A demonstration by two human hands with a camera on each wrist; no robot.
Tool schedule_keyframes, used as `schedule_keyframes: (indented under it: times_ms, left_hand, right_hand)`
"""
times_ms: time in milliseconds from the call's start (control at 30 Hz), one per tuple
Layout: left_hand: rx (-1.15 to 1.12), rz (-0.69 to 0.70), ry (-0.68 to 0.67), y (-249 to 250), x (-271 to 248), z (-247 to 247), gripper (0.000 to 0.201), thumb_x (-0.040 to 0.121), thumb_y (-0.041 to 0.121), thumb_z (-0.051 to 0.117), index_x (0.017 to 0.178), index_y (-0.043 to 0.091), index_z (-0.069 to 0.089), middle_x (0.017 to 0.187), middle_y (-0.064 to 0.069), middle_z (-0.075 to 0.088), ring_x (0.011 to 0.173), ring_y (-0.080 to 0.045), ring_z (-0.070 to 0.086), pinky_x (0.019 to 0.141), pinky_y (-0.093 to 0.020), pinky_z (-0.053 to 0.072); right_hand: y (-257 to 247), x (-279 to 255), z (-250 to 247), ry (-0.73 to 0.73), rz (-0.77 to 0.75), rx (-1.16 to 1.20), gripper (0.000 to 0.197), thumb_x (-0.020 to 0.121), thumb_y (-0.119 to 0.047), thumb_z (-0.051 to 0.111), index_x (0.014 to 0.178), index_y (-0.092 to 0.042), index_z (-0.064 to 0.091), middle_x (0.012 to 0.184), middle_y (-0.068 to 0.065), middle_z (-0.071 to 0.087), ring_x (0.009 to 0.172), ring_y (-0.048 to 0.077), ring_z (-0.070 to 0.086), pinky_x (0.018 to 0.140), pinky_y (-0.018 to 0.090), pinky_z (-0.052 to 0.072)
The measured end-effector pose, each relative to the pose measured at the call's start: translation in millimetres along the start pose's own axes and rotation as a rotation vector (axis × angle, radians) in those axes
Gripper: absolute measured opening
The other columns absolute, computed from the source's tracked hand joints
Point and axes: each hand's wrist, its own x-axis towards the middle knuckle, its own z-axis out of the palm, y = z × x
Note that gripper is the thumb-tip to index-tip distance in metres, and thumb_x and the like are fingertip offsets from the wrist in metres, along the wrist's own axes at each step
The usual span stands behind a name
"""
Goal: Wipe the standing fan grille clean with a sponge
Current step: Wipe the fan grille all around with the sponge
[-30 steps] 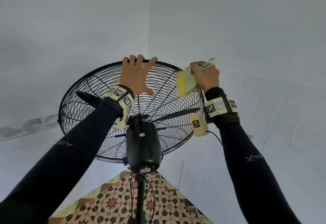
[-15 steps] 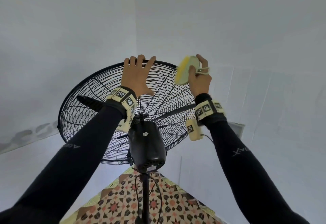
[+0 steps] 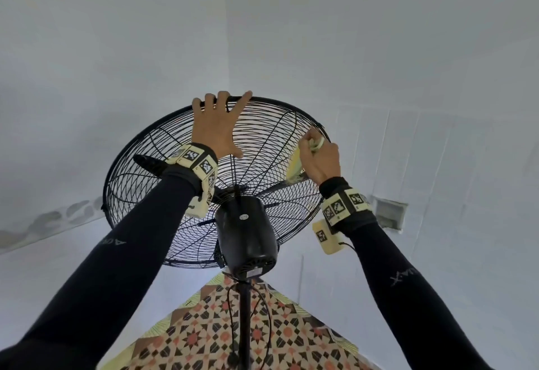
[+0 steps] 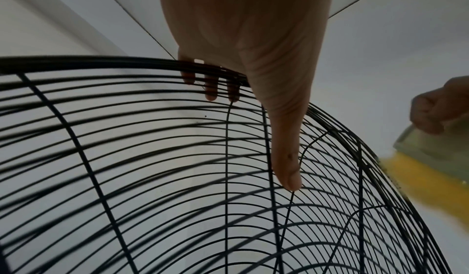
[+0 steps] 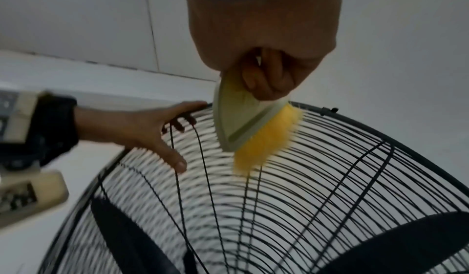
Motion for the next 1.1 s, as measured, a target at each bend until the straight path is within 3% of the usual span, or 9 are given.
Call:
schedule_keyframes:
  times_ms: [200, 333, 400, 467, 533, 667, 800, 967, 1100]
  left_hand:
    - [-0.003, -0.001, 0.013, -2.3, -1.8, 1.6, 0.148, 0.053, 0.072, 0.091, 0.165, 0.038, 0.000, 0.156, -0.015, 0.032, 0.138, -0.041, 0.036, 0.115, -0.061, 0.027]
    - [-0.002, 0.001, 0.015, -0.6, -1.4, -0.3, 0.148, 0.053, 0.073, 0.090, 0.165, 0.038, 0.000, 0.155, -0.015, 0.032, 0.137, -0.041, 0.037, 0.114, -0.060, 0.027]
    - [0.003, 0.005, 0.018, -1.5, -3.0, -1.2, 0.148, 0.053, 0.073, 0.090, 0.165, 0.037, 0.000, 0.154, -0.015, 0.033, 0.136, -0.041, 0.037, 0.114, -0.060, 0.028]
    - [0.005, 0.006, 0.020, -2.2, -5.2, -2.3, 0.147, 0.053, 0.073, 0.090, 0.165, 0.037, 0.000, 0.154, -0.015, 0.033, 0.136, -0.041, 0.038, 0.114, -0.060, 0.029]
    - [-0.004, 0.009, 0.019, -1.8, -5.9, -3.1, 0.148, 0.053, 0.073, 0.090, 0.165, 0.037, 0.000, 0.154, -0.015, 0.032, 0.136, -0.041, 0.037, 0.114, -0.060, 0.028]
    - [0.000, 0.006, 0.004, -0.7, -5.8, -4.8, 0.148, 0.054, 0.073, 0.090, 0.165, 0.037, -0.002, 0.156, -0.015, 0.031, 0.138, -0.041, 0.036, 0.116, -0.060, 0.027]
    - [0.003, 0.005, 0.005, 0.8, -5.5, -5.1, 0.147, 0.055, 0.072, 0.090, 0.165, 0.037, -0.002, 0.156, -0.016, 0.031, 0.138, -0.041, 0.036, 0.115, -0.061, 0.027]
    - [-0.006, -0.006, 0.011, -2.7, -7.2, -3.6, 0.147, 0.055, 0.072, 0.090, 0.165, 0.038, -0.001, 0.155, -0.015, 0.031, 0.137, -0.041, 0.036, 0.115, -0.059, 0.027]
    - [0.002, -0.001, 0.002, 0.8, -5.5, -3.7, 0.147, 0.055, 0.073, 0.089, 0.165, 0.038, -0.002, 0.156, -0.015, 0.030, 0.139, -0.040, 0.035, 0.116, -0.059, 0.026]
  right_hand:
    - [0.6, -5.4, -21.1, -0.238, 0.264, 0.515, 0.021, 0.099, -0.027, 0.056, 0.102, -0.009, 0.067, 0.099, 0.013, 0.070, 0.073, 0.020, 0.064, 0.055, 0.028, 0.049]
    - [-6.8, -2.1, -40.9, -0.560, 0.422, 0.778, 0.063, 0.093, -0.058, 0.058, 0.126, -0.004, 0.060, 0.113, 0.015, 0.069, 0.089, 0.027, 0.069, 0.068, 0.030, 0.057]
    - [-9.3, -1.1, -43.2, -0.589, 0.461, 0.799, 0.059, 0.096, -0.047, 0.062, 0.132, -0.001, 0.056, 0.129, 0.020, 0.062, 0.093, 0.030, 0.070, 0.067, 0.026, 0.060]
    - [-8.2, -0.5, -37.2, -0.497, 0.474, 0.702, 0.040, 0.101, -0.017, 0.059, 0.137, -0.002, 0.051, 0.142, 0.021, 0.049, 0.101, 0.034, 0.069, 0.064, 0.022, 0.060]
    - [-5.8, -0.4, -31.4, -0.364, 0.406, 0.491, 0.056, 0.096, 0.001, 0.055, 0.148, -0.014, 0.040, 0.145, 0.016, 0.039, 0.110, 0.040, 0.064, 0.070, 0.031, 0.063]
    - [-15.9, -7.0, -31.7, -0.077, 0.243, 0.202, 0.075, 0.096, 0.001, 0.048, 0.158, -0.023, 0.013, 0.124, 0.015, 0.050, 0.067, 0.021, 0.070, 0.056, 0.025, 0.060]
    - [-23.1, -29.1, 3.2, 0.141, 0.175, 0.068, 0.068, 0.102, -0.007, 0.042, 0.161, -0.024, 0.014, 0.093, 0.001, 0.047, 0.074, 0.022, 0.064, 0.072, 0.036, 0.059]
    - [-13.8, -66.4, 34.9, -0.182, 0.145, -0.004, 0.069, 0.102, -0.008, 0.046, 0.162, -0.024, 0.015, 0.124, 0.022, 0.053, 0.083, 0.020, 0.053, 0.083, 0.030, 0.048]
    - [-17.2, -51.7, 29.4, 0.236, 0.150, 0.095, 0.067, 0.099, -0.010, 0.045, 0.160, -0.024, 0.021, 0.087, 0.008, 0.057, 0.069, 0.019, 0.055, 0.067, 0.031, 0.046]
